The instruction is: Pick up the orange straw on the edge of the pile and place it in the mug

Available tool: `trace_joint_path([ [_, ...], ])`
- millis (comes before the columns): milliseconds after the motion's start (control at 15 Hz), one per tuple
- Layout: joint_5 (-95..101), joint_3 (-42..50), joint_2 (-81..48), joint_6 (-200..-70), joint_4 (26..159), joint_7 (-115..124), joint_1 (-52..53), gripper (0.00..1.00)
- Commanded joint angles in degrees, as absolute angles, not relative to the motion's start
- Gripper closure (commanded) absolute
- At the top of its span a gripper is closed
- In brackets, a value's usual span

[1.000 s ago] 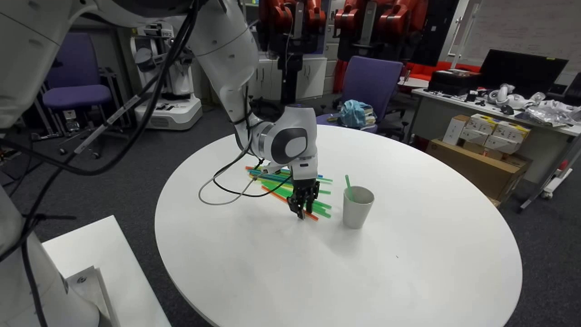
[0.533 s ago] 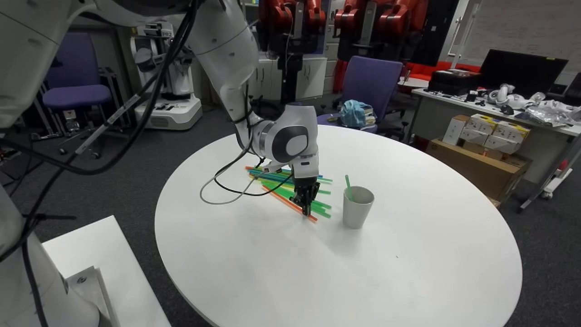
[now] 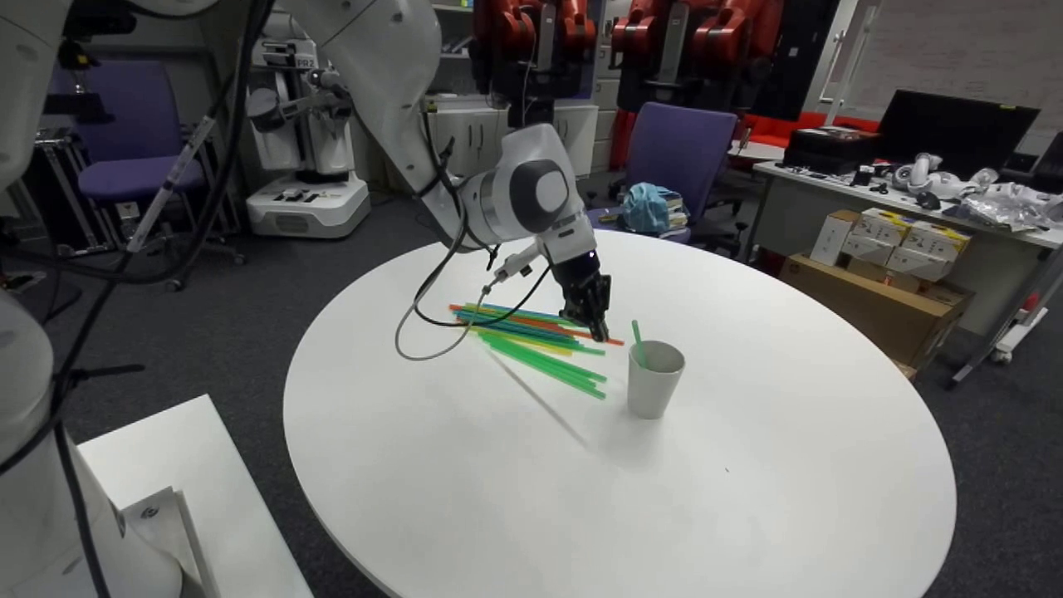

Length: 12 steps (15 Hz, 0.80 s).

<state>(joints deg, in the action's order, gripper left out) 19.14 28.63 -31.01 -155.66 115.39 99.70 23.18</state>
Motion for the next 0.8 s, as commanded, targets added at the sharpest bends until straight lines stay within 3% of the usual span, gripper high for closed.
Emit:
trace_joint_path([
  [0, 33.89, 37.27, -26.63, -150.97, 112.85, 109.85, 30.15, 1.00],
  [267, 51.08, 37.05, -25.89, -140.55, 106.09, 120.60, 29.22, 1.00],
  [733, 77.64, 22.38, -27.15, -117.31, 99.36, 133.66, 17.98, 1.00],
])
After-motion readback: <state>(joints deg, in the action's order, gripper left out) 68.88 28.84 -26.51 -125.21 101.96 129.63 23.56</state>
